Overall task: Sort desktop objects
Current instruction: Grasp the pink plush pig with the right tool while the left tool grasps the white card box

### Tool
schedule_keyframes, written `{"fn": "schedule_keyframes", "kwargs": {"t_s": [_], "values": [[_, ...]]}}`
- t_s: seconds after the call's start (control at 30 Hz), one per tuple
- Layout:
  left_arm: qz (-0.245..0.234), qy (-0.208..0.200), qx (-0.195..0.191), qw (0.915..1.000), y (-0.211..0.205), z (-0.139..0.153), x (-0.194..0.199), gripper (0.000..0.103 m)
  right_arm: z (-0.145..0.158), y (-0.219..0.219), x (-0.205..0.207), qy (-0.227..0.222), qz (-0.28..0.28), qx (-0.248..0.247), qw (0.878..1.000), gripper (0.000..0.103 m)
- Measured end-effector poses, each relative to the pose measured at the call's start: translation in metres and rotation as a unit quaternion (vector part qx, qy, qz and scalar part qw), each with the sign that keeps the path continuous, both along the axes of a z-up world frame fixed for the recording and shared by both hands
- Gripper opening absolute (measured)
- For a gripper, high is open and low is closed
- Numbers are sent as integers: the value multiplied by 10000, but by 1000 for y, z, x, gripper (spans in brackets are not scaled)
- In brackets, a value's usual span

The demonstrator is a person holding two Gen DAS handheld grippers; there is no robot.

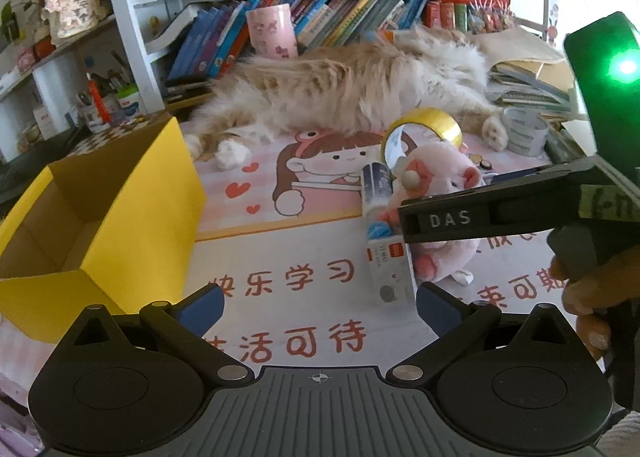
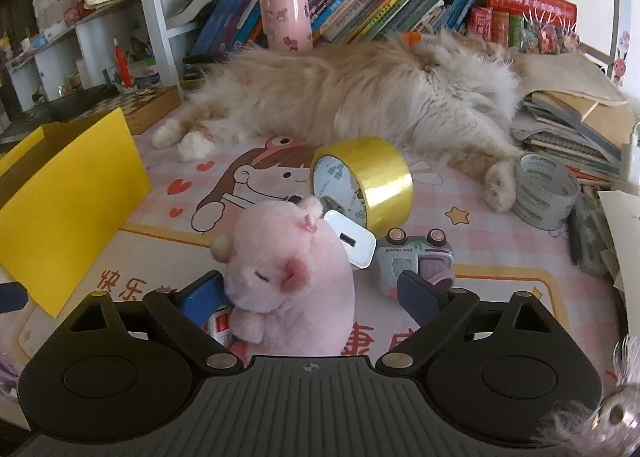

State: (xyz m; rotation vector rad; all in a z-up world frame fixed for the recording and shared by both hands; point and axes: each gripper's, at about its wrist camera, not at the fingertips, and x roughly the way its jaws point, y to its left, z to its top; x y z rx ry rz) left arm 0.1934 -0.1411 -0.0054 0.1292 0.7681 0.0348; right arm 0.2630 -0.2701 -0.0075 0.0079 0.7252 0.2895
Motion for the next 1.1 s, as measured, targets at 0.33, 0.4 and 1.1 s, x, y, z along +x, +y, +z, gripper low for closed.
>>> {"fn": "schedule_keyframes", "kwargs": {"t_s": [0.33, 0.4, 1.1], "values": [[-227, 105, 2, 9997, -15, -4, 11, 103, -2, -8, 5, -5, 253, 111, 9996, 55], [-285, 118, -12, 9995, -19, -5, 12, 103, 0, -15, 4, -37, 191, 123, 9997, 54], [-512, 460, -467, 9965, -40, -21, 43, 102, 18, -76, -25, -358, -369, -197, 9985, 54]]}}
